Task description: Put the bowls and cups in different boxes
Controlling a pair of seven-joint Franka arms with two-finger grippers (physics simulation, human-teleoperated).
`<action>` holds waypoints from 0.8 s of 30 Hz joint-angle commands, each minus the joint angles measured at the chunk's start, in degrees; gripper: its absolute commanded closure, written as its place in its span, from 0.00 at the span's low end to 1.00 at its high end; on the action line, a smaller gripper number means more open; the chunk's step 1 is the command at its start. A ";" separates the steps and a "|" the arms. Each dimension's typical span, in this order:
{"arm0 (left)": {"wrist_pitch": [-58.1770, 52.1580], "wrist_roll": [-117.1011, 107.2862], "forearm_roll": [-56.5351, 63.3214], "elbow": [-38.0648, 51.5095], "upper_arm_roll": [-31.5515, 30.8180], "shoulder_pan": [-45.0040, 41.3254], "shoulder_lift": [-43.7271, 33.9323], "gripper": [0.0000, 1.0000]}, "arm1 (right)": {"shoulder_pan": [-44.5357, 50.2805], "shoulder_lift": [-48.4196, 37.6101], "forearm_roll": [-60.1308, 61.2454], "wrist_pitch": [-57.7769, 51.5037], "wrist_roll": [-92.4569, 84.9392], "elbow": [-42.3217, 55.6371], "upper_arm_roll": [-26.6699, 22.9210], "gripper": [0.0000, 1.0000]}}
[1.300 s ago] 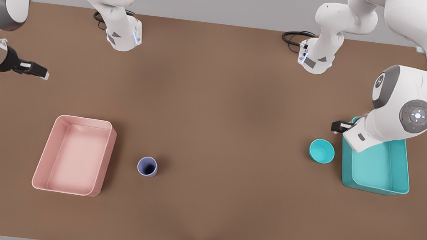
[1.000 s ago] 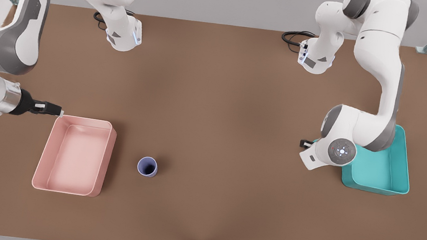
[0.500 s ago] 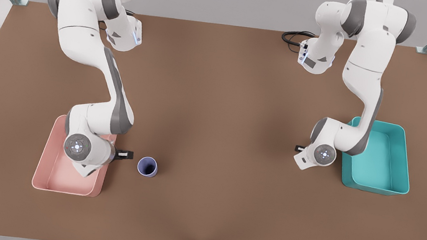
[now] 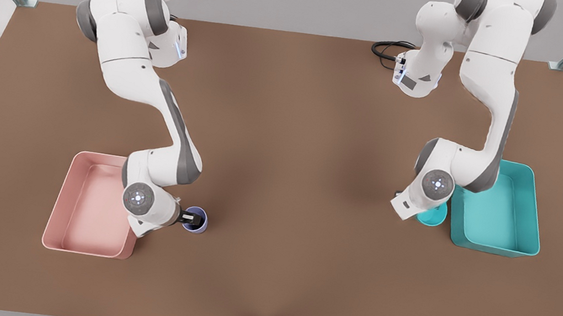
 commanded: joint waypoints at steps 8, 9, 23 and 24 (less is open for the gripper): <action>-13.00 -3.72 -4.01 9.56 8.67 14.50 -0.62 0.79 | 0.35 0.94 2.59 6.35 8.23 -3.92 0.44 0.62; -9.14 -3.63 -4.01 8.07 8.76 15.64 1.14 0.79 | 0.26 1.02 2.59 6.26 8.23 -3.83 0.44 0.78; 1.43 -3.36 -4.19 4.81 8.49 20.30 10.73 0.00 | -11.34 -18.31 -1.36 -10.35 -22.00 -2.78 -0.35 0.79; -6.91 -2.14 -4.19 4.98 8.40 18.90 4.93 0.00 | -14.50 -18.49 -1.71 -11.58 -27.62 -2.78 -0.61 0.79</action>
